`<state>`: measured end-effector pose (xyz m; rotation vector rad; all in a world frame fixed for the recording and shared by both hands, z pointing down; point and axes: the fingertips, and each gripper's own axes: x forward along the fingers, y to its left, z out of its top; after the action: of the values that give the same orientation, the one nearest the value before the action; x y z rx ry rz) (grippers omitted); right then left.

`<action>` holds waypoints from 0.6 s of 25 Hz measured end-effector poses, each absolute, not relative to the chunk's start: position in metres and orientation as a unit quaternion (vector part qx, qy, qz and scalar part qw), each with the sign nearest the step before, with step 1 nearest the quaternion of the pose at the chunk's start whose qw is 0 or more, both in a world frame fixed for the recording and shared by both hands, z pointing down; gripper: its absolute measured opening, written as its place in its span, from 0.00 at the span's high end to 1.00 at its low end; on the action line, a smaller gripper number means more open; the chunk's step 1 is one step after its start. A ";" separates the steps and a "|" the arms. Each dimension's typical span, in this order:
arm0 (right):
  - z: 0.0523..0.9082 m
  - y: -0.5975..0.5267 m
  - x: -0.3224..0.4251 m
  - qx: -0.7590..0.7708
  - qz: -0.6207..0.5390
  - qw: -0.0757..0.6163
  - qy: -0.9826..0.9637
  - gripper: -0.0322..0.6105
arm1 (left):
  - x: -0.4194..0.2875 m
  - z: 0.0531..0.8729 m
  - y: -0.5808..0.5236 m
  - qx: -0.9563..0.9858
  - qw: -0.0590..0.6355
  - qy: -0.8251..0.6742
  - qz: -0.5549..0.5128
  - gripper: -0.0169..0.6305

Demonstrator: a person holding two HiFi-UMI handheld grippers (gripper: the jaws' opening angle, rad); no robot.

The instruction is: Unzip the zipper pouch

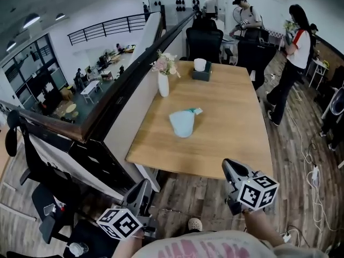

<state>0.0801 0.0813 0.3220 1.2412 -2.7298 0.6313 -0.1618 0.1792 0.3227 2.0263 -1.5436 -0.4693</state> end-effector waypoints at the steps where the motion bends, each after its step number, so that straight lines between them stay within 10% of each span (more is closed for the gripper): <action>1: 0.321 0.065 0.079 0.400 0.204 0.039 -0.893 0.95 | -0.163 0.323 0.166 0.749 0.271 -0.578 -0.178 0.97; 15: 0.369 -0.074 0.083 0.393 0.255 0.056 -0.881 0.95 | -0.155 0.366 0.019 0.748 0.307 -0.571 -0.143 0.97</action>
<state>0.0829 -0.0742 0.3693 1.1932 -2.6742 0.7750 -0.1550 0.0189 0.3665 1.9792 -1.5098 -0.3778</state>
